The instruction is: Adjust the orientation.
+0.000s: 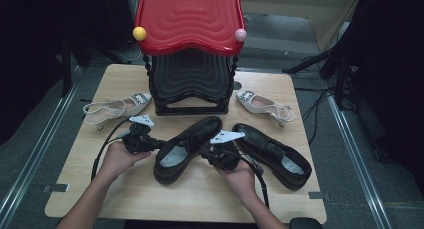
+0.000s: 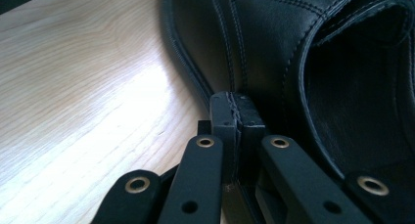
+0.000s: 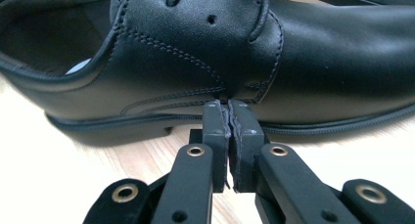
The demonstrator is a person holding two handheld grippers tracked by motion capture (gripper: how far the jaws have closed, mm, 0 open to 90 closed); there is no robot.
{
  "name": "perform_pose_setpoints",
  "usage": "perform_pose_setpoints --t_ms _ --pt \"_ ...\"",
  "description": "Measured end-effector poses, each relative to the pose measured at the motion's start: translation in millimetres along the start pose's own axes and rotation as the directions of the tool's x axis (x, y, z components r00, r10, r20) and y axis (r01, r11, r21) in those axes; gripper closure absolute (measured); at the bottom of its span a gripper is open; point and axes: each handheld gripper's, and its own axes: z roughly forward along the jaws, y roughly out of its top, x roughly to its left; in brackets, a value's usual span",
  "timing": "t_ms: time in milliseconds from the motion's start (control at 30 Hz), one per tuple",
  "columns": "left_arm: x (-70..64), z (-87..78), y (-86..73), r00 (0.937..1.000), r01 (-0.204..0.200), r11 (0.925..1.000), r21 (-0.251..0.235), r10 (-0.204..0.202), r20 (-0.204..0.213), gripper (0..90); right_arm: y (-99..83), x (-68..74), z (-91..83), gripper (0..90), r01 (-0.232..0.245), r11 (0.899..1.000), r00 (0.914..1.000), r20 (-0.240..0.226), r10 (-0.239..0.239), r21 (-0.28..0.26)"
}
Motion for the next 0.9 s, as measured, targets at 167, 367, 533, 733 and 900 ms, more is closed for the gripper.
perform_pose_setpoints --t_ms 167,367,533,733,900 --pt "-5.2 3.8 -0.6 0.9997 0.003 1.0000 -0.002 -0.003 0.023 89.8 -0.6 -5.4 -3.4 89.1 -0.025 1.000 0.9997 0.000 0.025 0.005" --pt "-10.5 7.4 0.2 0.9997 -0.003 1.0000 -0.001 0.003 0.026 90.0 -0.9 -7.7 -6.5 89.8 -0.036 0.999 0.9993 0.008 0.036 0.014" --pt "-16.3 12.8 1.6 0.9989 -0.005 1.0000 -0.001 0.005 0.046 90.0 -2.2 -12.9 -12.0 90.0 -0.052 0.998 0.9984 0.025 0.051 0.020" --pt "-30.0 23.5 4.2 0.9979 -0.030 0.9995 -0.005 0.030 0.057 89.9 -4.0 -21.9 -19.6 90.0 -0.100 0.995 0.9944 0.036 0.099 0.015" --pt "-37.0 29.3 5.4 0.9972 -0.024 0.9997 -0.005 0.024 0.071 89.9 -4.9 -27.0 -23.5 90.0 -0.117 0.993 0.9920 0.050 0.116 0.017"
